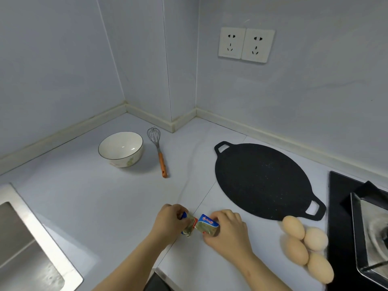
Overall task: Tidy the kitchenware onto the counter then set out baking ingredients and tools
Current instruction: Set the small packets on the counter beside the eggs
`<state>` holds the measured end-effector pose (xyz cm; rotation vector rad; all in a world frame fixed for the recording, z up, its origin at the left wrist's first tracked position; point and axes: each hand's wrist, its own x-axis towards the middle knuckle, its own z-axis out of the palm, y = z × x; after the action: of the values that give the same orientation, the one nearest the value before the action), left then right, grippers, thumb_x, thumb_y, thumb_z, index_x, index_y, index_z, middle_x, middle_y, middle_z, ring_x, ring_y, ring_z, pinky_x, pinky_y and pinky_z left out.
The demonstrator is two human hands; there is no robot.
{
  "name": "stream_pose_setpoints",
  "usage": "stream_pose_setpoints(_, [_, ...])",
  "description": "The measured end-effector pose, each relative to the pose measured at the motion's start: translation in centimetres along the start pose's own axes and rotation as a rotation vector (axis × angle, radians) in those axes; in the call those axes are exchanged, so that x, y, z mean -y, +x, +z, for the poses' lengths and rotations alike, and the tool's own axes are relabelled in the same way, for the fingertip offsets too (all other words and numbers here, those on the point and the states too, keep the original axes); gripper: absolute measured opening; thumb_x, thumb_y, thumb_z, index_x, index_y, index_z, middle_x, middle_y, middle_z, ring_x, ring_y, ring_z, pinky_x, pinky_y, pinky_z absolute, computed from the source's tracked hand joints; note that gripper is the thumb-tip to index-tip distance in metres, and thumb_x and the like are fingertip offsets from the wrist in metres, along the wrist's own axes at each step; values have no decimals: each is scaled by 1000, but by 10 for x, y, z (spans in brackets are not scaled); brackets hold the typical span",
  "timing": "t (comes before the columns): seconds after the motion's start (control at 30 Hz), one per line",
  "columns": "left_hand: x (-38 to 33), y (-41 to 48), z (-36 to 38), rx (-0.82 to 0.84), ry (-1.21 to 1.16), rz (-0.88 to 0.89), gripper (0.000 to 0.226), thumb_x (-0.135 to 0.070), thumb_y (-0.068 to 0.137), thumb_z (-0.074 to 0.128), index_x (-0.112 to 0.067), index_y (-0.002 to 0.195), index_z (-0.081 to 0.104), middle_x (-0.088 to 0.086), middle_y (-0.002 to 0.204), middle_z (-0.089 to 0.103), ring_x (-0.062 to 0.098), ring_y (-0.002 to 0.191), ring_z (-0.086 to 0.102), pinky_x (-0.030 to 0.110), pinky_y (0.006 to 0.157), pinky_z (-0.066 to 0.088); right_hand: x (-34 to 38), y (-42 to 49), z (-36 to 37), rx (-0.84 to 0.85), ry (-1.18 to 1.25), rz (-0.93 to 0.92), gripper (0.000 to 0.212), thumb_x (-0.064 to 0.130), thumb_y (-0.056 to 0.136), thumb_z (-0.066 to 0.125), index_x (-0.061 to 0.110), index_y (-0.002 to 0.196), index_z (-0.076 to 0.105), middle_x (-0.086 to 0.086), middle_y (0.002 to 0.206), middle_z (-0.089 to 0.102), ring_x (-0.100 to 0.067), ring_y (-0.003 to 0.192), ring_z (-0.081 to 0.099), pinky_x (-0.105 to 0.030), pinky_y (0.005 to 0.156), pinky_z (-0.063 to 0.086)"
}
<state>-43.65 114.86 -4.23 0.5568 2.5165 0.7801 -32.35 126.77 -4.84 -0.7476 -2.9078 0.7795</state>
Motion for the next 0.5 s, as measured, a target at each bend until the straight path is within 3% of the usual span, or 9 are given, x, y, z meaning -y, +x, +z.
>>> stream_pose_setpoints(0.1, [1,3,-2,19,-2,-3,30,-18,89,55,-19,119,59,0,108,49,11,94,47,17,80,43,2,7,-3,46,69,34,47,50,82,59,32,123,46,16,121,47,-4,112,42,-20,84,30])
stream_pose_setpoints(0.27, [2,5,-4,20,-29,-8,30,-19,89,56,-21,119,59,-3,107,50,9,95,48,10,69,41,2,14,-8,83,106,85,39,41,89,54,29,125,44,13,126,47,-6,117,40,-23,89,31])
stream_pose_setpoints(0.37, [3,7,-4,11,-73,-38,27,-19,89,54,-19,116,59,1,109,53,12,97,51,15,74,47,4,17,-10,94,109,116,36,39,89,52,30,123,46,12,124,47,-7,117,41,-26,92,32])
stream_pose_setpoints(0.5, [0,8,-6,12,-144,-66,27,-21,94,48,-17,119,57,1,113,55,13,97,54,13,66,47,5,20,-11,122,124,152,31,36,90,49,29,120,47,10,122,48,-7,115,44,-27,95,37])
